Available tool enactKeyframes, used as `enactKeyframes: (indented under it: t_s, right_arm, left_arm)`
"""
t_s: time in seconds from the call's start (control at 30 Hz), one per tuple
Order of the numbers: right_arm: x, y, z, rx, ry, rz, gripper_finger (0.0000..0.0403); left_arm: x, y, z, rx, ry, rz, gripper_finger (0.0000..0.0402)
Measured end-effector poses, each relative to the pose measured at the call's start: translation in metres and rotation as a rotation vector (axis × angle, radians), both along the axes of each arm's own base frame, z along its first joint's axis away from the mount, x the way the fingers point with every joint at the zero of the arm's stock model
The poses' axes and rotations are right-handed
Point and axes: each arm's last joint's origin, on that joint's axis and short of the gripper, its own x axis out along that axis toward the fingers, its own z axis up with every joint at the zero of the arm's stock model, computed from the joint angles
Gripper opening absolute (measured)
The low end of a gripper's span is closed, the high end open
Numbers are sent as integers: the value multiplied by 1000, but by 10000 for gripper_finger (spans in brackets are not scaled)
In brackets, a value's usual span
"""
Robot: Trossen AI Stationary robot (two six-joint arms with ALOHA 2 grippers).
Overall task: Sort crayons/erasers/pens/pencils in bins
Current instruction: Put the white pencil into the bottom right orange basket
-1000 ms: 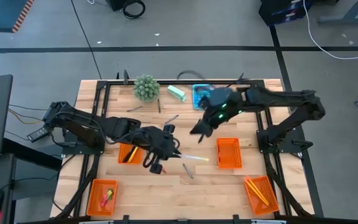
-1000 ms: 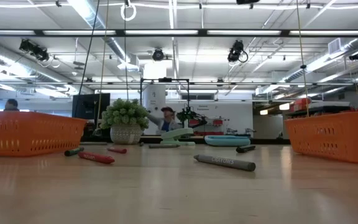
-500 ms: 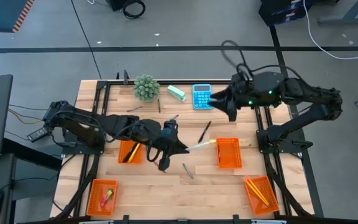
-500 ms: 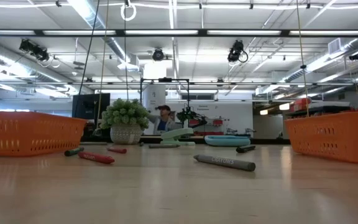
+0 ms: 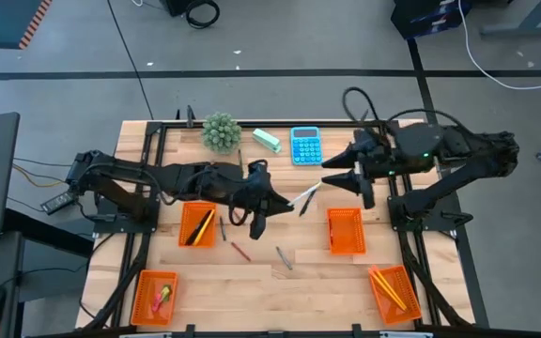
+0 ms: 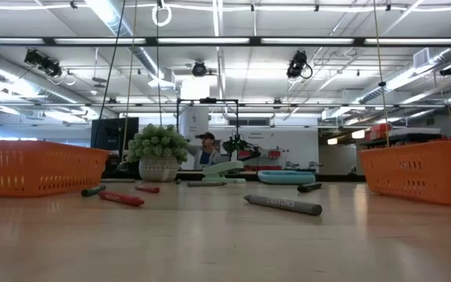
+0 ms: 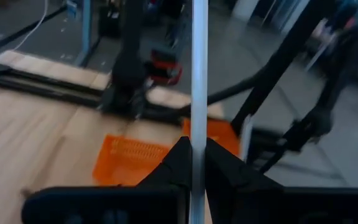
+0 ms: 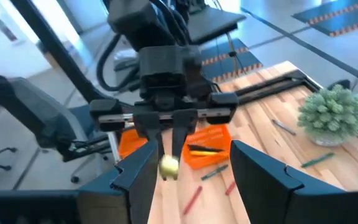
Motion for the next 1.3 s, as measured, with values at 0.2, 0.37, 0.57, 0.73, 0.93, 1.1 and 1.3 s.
enactKeyframes:
  t_s: [0.2, 0.37, 0.57, 0.73, 0.93, 1.1, 1.3]
  right_arm:
    - [-10, -2, 6, -23, -37, -24, 207]
    - [-1, 0, 11, -43, -110, -26, 207]
    - [17, 5, 4, -31, -88, -21, 207]
    - [24, 7, 1, -25, -74, -20, 207]
    - [22, 5, 4, -33, -101, -56, 206]
    - [19, 3, 6, -48, -116, -91, 191]
    - [19, 3, 6, -51, -116, -105, 149]
  left_arm:
    - [4, 0, 8, -90, -95, 57, 30]
    - [8, -1, 5, -110, -102, 58, 30]
    - [11, 1, 4, -103, -118, 81, 32]
    - [12, 4, 9, -91, -169, 103, 30]
    - [12, 5, 13, -89, -203, 116, 33]
    - [12, 6, 15, -67, -229, 149, 30]
    - [12, 6, 15, -67, -234, 149, 33]
